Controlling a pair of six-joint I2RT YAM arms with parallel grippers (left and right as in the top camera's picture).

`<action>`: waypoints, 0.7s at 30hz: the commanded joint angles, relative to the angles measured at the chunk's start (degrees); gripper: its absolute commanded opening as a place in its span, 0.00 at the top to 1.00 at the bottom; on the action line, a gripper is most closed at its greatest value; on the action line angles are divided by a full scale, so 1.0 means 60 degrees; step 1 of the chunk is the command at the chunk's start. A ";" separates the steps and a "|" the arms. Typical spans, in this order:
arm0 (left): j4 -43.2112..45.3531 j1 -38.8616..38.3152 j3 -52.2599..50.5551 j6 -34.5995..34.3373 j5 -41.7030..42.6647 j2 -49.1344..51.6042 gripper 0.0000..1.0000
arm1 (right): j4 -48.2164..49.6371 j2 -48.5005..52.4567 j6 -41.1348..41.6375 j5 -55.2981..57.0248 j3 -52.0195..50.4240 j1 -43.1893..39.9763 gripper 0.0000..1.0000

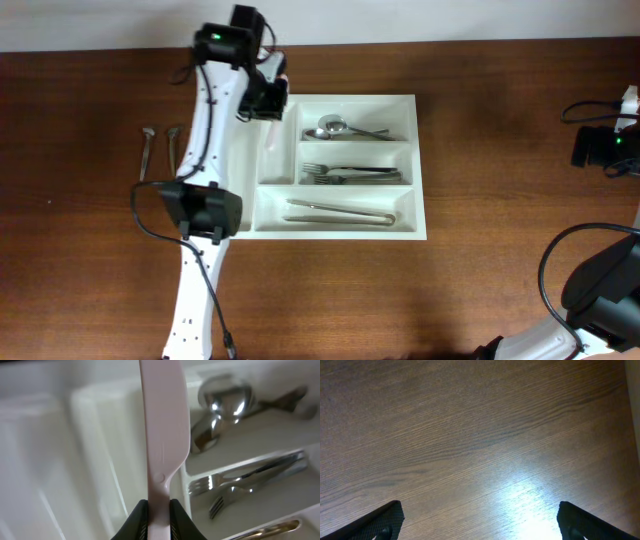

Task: Pack container
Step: 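Carry the knife right over the tray's long left compartment, then lower the knife into the compartment and open the left gripper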

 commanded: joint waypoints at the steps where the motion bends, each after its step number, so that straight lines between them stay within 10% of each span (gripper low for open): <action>1: -0.0036 -0.0259 -0.0419 -0.0266 -0.0576 0.0073 0.86 | 0.0000 -0.0015 0.0047 0.0051 -0.0015 0.0015 0.01; 21: -0.0036 -0.0025 -0.1738 -0.0911 -0.0849 0.0073 0.85 | 0.0000 -0.0015 0.0051 0.0051 -0.0015 0.0015 0.01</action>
